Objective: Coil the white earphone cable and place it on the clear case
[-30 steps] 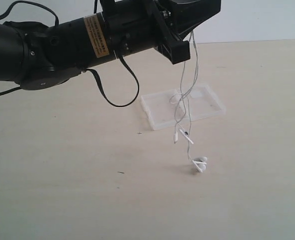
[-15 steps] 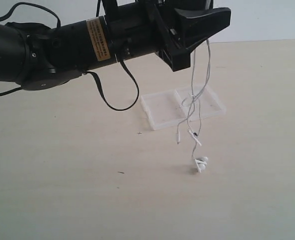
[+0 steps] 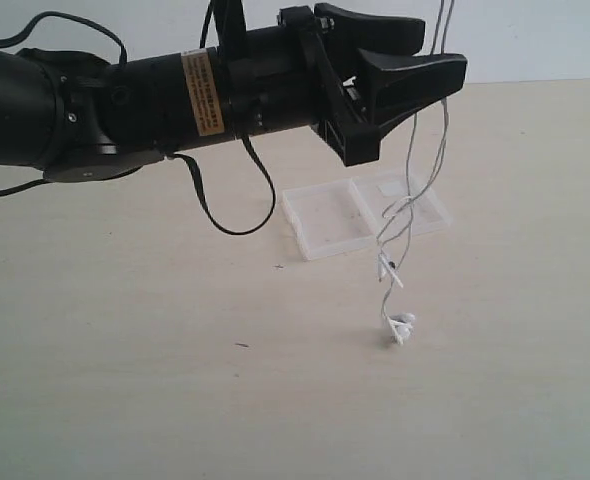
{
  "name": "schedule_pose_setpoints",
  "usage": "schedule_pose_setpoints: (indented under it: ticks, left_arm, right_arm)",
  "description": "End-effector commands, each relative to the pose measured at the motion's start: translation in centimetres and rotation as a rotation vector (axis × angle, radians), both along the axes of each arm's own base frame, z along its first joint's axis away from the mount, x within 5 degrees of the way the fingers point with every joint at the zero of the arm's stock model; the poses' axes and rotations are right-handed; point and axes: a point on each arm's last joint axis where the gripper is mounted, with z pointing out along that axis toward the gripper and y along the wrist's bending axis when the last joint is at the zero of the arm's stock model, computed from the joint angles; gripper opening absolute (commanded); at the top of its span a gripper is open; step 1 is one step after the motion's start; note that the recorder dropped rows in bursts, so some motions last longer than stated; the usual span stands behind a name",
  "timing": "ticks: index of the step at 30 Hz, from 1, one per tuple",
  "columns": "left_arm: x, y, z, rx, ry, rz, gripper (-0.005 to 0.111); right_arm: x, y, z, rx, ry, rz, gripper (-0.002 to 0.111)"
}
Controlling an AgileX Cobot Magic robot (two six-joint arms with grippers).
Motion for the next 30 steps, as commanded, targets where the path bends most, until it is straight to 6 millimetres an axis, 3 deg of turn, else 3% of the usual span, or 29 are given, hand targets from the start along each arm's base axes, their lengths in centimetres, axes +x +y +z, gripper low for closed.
schedule_pose_setpoints:
  ticks: [1,9,11,13,14,15,20,25,30]
  left_arm:
    - [0.3,-0.3,-1.2,0.006,0.046,0.0,0.059]
    - [0.3,-0.5,-1.7,-0.009,0.053,-0.015,0.058]
    - [0.3,-0.5,-1.6,-0.02,0.05,-0.021,0.045]
    - [0.3,-0.5,-1.6,-0.018,0.047,-0.025,0.022]
    - [0.3,-0.5,-1.6,-0.018,0.047,-0.025,0.005]
    - [0.3,-0.5,-1.6,-0.017,0.042,-0.025,0.0]
    - [0.2,-0.4,-1.2,-0.027,0.039,-0.025,0.0]
    - [0.3,0.6,0.4,-0.044,-0.001,0.001,0.0]
    - [0.3,1.0,1.0,-0.053,-0.012,0.012,0.0]
  right_arm:
    - [-0.1,-0.1,0.2,0.01,-0.014,-0.005,0.0]
    - [-0.1,-0.1,0.2,0.01,-0.014,-0.005,0.0]
    - [-0.1,-0.1,0.3,0.012,-0.016,-0.006,0.0]
    - [-0.1,-0.1,0.3,0.012,-0.016,-0.006,0.0]
    - [-0.1,-0.1,0.3,0.012,-0.016,-0.006,0.0]
    - [-0.1,-0.1,0.3,0.012,-0.016,-0.006,0.0]
    - [-1.5,-1.0,0.8,0.018,-0.039,-0.005,0.0]
    - [-4.3,-3.8,0.6,-0.096,-0.008,-0.107,0.0]
    - [-5.4,-5.6,0.0,-0.177,0.047,-0.209,0.0]
